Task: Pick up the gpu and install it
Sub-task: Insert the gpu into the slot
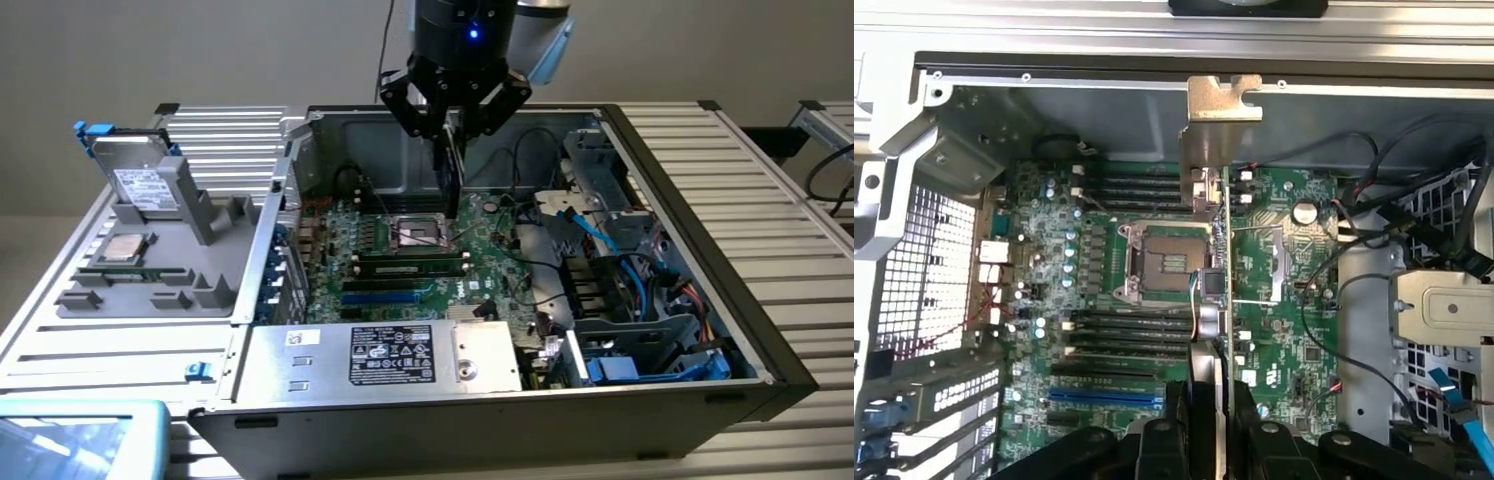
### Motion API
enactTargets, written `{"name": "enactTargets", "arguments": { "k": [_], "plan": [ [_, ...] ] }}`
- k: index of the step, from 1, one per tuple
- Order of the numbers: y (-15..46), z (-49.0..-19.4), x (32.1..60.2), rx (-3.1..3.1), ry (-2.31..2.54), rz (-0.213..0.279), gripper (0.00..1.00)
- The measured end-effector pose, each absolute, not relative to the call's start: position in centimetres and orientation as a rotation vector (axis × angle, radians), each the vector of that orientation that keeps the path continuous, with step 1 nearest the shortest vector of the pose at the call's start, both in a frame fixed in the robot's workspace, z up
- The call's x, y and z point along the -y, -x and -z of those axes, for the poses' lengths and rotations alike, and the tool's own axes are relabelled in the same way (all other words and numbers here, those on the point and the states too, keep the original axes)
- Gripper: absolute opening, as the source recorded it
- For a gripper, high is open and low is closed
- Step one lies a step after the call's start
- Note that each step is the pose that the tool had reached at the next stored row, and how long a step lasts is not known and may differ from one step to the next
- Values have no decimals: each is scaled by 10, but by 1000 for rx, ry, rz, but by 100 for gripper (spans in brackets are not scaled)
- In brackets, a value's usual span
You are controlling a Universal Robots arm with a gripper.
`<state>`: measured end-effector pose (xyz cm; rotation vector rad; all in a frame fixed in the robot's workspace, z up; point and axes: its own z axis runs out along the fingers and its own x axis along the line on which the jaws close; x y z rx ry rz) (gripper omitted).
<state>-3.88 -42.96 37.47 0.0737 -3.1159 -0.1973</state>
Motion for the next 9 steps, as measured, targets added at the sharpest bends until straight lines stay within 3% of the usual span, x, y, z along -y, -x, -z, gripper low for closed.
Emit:
{"name": "enactTargets", "arguments": {
  "k": [9],
  "plan": [
    [39, -374, 430, 3089, -327, 203, 28]
  ]
}}
